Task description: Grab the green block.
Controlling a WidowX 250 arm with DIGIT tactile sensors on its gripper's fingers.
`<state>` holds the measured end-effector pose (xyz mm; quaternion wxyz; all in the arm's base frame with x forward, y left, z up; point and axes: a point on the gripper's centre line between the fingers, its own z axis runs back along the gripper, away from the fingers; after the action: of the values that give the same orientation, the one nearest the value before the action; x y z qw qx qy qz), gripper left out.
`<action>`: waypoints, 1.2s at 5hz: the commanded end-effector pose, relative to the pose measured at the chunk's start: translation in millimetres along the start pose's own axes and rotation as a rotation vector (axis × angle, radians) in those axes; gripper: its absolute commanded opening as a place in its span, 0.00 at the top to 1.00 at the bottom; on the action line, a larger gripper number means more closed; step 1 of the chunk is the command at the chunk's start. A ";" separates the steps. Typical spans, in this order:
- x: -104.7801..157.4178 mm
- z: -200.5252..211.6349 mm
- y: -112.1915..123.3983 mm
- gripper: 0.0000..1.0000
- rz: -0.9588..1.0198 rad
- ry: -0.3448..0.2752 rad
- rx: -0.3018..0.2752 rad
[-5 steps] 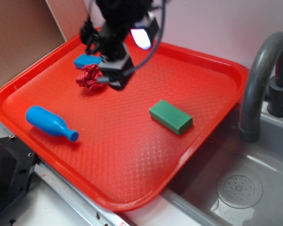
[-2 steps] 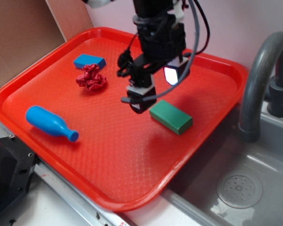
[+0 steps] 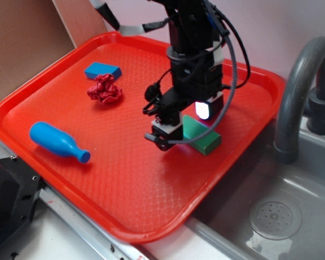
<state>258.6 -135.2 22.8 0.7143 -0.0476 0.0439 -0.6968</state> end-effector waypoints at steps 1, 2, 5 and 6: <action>14.9 -22.3 -32.0 1.00 -0.017 0.132 0.039; 19.3 -31.2 -39.1 1.00 -0.055 0.169 0.048; -51.9 62.8 -22.6 1.00 0.454 0.020 0.229; -82.7 109.6 -35.7 1.00 0.704 -0.039 0.215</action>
<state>247.6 -45.8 125.0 0.9128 0.0230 0.0070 -0.4077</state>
